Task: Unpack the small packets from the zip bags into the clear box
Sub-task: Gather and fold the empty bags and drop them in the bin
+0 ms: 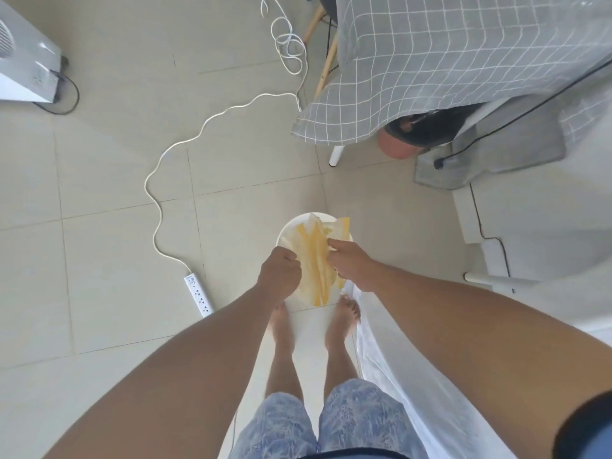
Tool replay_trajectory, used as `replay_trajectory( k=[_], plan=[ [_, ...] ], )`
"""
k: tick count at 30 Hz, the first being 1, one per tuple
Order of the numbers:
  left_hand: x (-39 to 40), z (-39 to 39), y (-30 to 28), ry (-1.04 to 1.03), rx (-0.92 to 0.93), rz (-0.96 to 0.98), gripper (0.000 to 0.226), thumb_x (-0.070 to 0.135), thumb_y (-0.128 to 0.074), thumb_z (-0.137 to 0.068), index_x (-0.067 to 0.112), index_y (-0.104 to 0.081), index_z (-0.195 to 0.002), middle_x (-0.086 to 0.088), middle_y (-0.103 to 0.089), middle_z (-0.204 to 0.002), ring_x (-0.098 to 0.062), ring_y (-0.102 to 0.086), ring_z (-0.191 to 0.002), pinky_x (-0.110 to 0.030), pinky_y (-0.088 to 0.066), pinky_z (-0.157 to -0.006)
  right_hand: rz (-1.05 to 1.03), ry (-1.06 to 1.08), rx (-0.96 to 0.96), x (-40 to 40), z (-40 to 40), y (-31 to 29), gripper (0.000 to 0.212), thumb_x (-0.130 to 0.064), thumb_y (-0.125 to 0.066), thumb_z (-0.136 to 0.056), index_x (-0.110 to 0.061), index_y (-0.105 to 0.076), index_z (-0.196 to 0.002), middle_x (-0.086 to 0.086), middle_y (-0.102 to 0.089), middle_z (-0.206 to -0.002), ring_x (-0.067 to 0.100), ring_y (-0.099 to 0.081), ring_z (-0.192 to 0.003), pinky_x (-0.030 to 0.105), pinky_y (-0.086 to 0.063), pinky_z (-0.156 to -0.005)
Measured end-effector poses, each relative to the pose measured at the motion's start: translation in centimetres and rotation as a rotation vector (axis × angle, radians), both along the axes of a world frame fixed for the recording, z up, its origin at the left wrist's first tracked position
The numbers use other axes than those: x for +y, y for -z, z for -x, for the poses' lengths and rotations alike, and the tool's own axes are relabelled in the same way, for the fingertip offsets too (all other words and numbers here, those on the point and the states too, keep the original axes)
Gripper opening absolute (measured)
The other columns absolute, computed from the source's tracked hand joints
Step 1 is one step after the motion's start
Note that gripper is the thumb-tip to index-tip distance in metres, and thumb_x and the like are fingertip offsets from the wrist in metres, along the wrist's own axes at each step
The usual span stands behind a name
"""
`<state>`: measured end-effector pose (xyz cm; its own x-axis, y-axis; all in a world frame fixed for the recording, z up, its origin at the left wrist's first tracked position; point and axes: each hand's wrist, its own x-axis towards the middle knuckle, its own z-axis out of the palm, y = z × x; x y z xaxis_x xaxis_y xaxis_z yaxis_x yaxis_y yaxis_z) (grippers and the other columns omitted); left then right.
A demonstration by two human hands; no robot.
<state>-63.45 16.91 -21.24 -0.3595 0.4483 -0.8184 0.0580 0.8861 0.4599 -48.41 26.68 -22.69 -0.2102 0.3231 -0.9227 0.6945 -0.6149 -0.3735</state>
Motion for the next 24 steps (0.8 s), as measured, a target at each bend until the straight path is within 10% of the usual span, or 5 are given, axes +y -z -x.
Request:
replay_trajectory(
  k=[5, 8, 12, 17, 24],
  plan=[
    [0.1, 0.7, 1.8, 0.098, -0.106, -0.031, 0.048, 0.001, -0.050, -0.092, 0.023, -0.054, -0.134, 0.004, -0.049, -0.149, -0.011, -0.049, -0.127, -0.028, -0.042, -0.096, 0.043, -0.118, -0.123, 1.0, 0.1, 2.5, 0.053, -0.011, -0.048, -0.089, -0.039, -0.053, -0.133, -0.005, -0.046, -0.112, 0.021, -0.045, -0.092, 0.034, -0.039, -0.081],
    [-0.4, 1.3, 2.6, 0.089, -0.159, -0.020, 0.050, -0.002, -0.052, -0.092, 0.021, -0.055, -0.136, -0.001, -0.052, -0.147, -0.014, -0.050, -0.128, -0.030, -0.045, -0.101, 0.008, -0.136, -0.235, 1.1, -0.9, 3.8, 0.026, -0.013, -0.046, -0.087, -0.036, -0.055, -0.095, -0.009, -0.035, -0.083, 0.015, -0.033, -0.066, 0.027, -0.032, -0.060],
    [-2.1, 1.4, 3.1, 0.037, -0.179, -0.008, 0.044, -0.003, -0.053, -0.091, 0.018, -0.060, -0.129, -0.002, -0.057, -0.137, -0.015, -0.055, -0.123, -0.024, -0.050, -0.084, -0.011, -0.098, -0.243, 0.9, -2.2, 3.5, 0.055, -0.009, -0.040, -0.100, -0.028, -0.048, -0.151, -0.004, -0.050, -0.092, 0.016, -0.044, -0.069, 0.022, -0.035, -0.053],
    [-3.3, 0.7, 3.4, 0.045, -0.160, 0.030, 0.034, 0.006, -0.060, -0.090, 0.024, -0.062, -0.119, 0.004, -0.060, -0.132, -0.019, -0.060, -0.119, -0.031, -0.051, -0.091, 0.016, -0.092, -0.250, 0.2, -2.7, 4.4, 0.053, -0.011, -0.047, -0.098, -0.027, -0.052, -0.148, 0.005, -0.060, -0.121, 0.027, -0.061, -0.102, 0.027, -0.043, -0.063],
    [-2.5, -0.9, 7.6, 0.209, 0.029, 0.051, 0.029, 0.025, -0.061, -0.092, 0.024, -0.064, -0.121, 0.003, -0.067, -0.125, -0.018, -0.062, -0.119, -0.029, -0.049, -0.098, -0.050, -0.160, -0.250, -0.2, -2.9, 7.8, 0.041, -0.009, -0.049, -0.101, -0.014, -0.058, -0.140, 0.015, -0.064, -0.134, 0.024, -0.058, -0.097, 0.037, -0.055, -0.078]
  ],
)
